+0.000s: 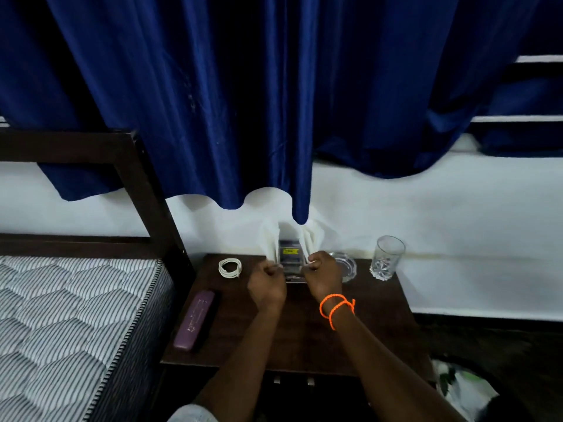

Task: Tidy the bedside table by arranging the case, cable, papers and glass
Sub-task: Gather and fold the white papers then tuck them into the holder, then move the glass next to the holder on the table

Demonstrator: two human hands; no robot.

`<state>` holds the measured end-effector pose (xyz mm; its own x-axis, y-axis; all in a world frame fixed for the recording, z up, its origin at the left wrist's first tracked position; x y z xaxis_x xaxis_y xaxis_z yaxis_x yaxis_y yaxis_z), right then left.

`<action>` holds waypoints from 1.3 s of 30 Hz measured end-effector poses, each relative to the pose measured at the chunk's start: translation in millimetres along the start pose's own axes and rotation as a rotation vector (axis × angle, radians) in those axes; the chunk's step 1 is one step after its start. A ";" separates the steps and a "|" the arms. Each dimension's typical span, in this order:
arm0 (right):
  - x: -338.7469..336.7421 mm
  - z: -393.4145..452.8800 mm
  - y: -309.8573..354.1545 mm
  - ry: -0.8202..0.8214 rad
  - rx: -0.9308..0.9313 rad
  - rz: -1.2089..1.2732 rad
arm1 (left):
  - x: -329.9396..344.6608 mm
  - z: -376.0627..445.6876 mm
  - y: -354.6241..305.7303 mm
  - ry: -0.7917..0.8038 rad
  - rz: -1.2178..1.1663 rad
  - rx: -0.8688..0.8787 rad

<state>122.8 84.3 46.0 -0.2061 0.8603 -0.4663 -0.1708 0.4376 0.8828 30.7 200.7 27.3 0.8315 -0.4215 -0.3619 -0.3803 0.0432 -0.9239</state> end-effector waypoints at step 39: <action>-153.8 97.4 -154.8 -0.226 0.079 0.033 | 266.8 -36.8 -40.4 0.809 0.073 0.402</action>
<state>274.7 -90.3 -13.4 0.0124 0.9074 -0.4202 -0.0899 0.4195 0.9033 253.0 53.1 -27.4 0.2148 -0.9063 -0.3639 -0.1250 0.3440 -0.9306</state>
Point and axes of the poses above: each hand's wrist, its own z-axis towards the middle knuckle, its own x-axis out of the palm, y = z × x, the point moved 4 cm from there along z, towards the middle knuckle, and after that the axes turned 2 degrees about z, right-handed, at the moved point
